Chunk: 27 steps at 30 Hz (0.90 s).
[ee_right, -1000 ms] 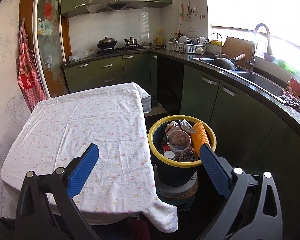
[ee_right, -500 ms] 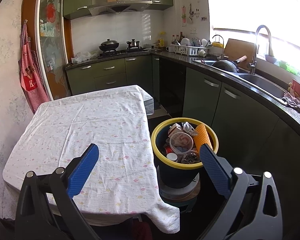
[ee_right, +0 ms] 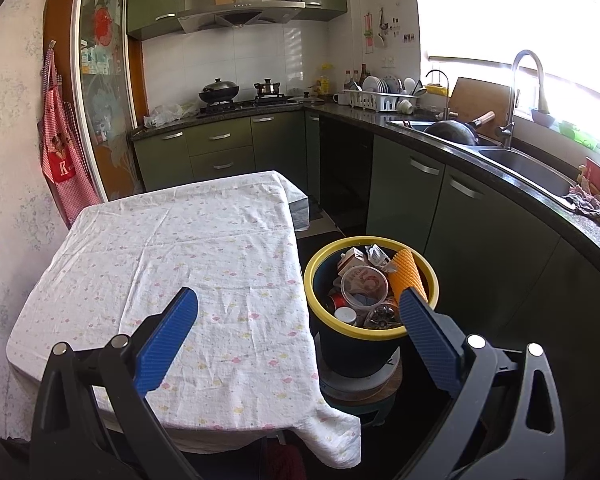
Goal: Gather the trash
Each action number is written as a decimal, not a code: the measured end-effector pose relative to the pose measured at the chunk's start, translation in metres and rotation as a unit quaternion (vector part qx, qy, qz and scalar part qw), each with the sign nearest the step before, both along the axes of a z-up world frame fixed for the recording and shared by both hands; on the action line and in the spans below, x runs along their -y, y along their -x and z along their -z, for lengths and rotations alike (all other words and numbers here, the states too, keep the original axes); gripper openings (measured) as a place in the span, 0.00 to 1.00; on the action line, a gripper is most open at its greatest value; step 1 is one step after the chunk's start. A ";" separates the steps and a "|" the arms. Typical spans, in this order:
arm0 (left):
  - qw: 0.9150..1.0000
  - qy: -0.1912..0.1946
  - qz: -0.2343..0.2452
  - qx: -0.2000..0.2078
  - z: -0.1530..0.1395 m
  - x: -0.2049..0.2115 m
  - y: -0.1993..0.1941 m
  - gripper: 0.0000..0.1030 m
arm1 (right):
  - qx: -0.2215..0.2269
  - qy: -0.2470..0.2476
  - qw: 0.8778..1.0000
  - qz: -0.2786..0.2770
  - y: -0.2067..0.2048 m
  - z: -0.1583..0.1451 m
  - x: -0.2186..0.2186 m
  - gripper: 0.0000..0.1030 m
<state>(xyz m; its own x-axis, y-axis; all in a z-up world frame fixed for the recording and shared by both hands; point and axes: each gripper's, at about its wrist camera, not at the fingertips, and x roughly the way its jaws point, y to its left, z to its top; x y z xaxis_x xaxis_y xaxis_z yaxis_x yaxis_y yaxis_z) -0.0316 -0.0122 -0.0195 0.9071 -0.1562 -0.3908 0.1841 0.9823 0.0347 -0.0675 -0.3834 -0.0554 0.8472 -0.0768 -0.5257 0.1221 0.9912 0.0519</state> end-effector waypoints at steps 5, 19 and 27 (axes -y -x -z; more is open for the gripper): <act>1.000 -0.001 0.001 0.000 0.000 0.000 0.000 0.95 | 0.001 -0.001 1.000 0.000 0.000 -0.001 0.000 0.93; 1.000 -0.003 0.003 -0.003 0.001 0.001 -0.001 0.95 | 0.000 -0.001 1.000 0.000 -0.001 -0.001 0.000 0.93; 1.000 -0.004 0.005 -0.004 0.002 0.003 -0.002 0.95 | 0.000 -0.001 1.000 0.000 -0.001 -0.001 0.000 0.93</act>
<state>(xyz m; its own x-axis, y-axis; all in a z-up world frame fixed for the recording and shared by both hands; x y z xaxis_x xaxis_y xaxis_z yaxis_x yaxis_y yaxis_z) -0.0297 -0.0152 -0.0214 0.9020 -0.1625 -0.4000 0.1946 0.9800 0.0407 -0.0663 -0.3833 -0.0547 0.8470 -0.0756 -0.5262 0.1220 0.9911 0.0540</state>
